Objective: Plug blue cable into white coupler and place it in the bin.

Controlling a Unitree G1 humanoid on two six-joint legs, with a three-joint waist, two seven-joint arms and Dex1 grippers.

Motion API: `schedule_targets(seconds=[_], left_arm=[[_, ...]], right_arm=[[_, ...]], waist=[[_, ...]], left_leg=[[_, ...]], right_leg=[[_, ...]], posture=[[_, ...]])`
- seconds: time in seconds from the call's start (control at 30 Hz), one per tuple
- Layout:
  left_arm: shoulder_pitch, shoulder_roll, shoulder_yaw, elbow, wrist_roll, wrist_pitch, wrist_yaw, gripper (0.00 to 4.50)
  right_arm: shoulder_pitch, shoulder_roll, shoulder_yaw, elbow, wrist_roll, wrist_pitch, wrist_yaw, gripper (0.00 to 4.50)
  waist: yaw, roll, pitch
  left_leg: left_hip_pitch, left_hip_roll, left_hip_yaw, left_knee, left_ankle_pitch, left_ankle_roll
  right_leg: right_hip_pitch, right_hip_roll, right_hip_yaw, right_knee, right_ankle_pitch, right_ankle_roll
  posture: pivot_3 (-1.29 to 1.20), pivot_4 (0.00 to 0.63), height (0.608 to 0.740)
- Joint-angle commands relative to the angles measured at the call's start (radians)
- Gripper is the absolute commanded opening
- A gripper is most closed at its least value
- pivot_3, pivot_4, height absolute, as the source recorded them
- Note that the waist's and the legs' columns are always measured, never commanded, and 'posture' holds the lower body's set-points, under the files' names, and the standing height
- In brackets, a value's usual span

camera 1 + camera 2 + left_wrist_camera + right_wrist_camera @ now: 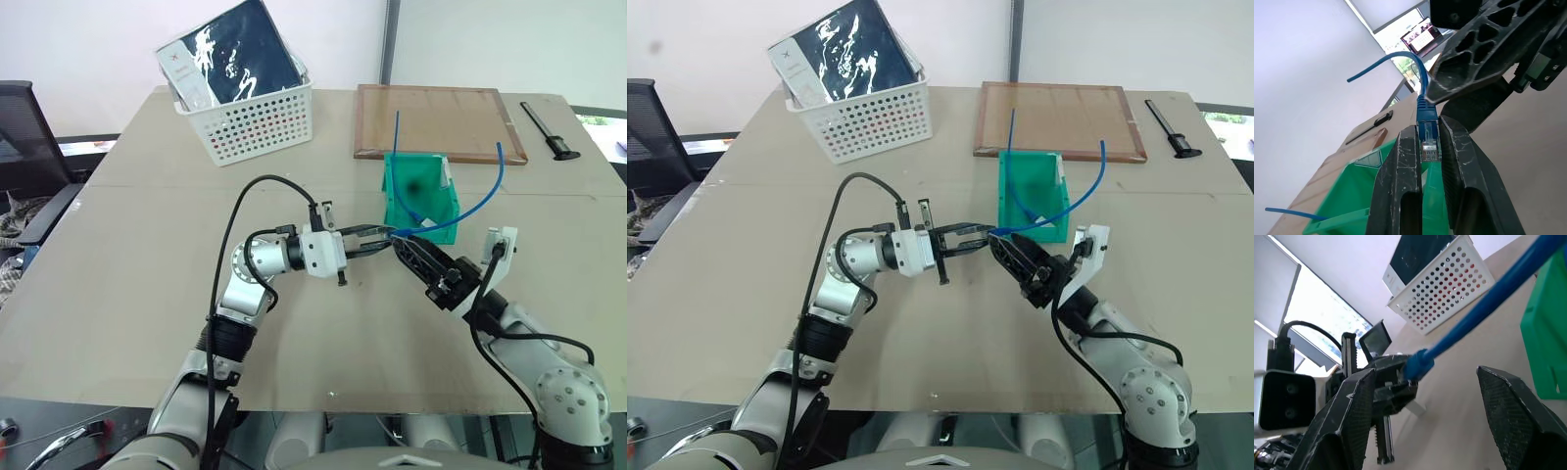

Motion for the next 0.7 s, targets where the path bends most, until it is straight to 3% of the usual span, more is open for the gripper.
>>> schedule_targets(seconds=[0.03, 0.13, 0.7], left_arm=[[-0.008, 0.002, -0.010, -0.028, 0.004, -0.019, 0.019, 0.00], [-0.006, 0.006, -0.012, -0.031, -0.002, -0.014, 0.022, 0.00], [0.002, 0.017, -0.019, -0.051, -0.039, 0.057, 0.020, 0.00]], right_arm=[[-0.013, -0.006, 0.006, -0.017, 0.018, -0.017, 0.001, 3.20], [-0.019, -0.010, 0.007, -0.015, 0.019, -0.020, 0.000, 2.51], [-0.028, -0.048, -0.005, -0.019, 0.027, -0.044, 0.000, 2.51]], waist=[[-0.005, 0.000, 0.000], [-0.010, 0.000, 0.000], [-0.011, 0.000, 0.000]], left_leg=[[0.000, 0.000, 0.000, 0.000, 0.000, 0.000], [0.000, 0.000, -0.001, 0.000, 0.000, 0.000], [0.000, 0.000, -0.002, 0.000, 0.000, 0.000]], right_leg=[[0.000, 0.000, 0.000, 0.000, 0.000, 0.000], [0.000, 0.000, 0.000, 0.000, 0.000, 0.000], [0.000, 0.000, 0.000, 0.000, 0.000, 0.000]], posture=[[0.00, 0.150, 0.738], [0.00, 0.150, 0.738], [0.00, 0.150, 0.738]])
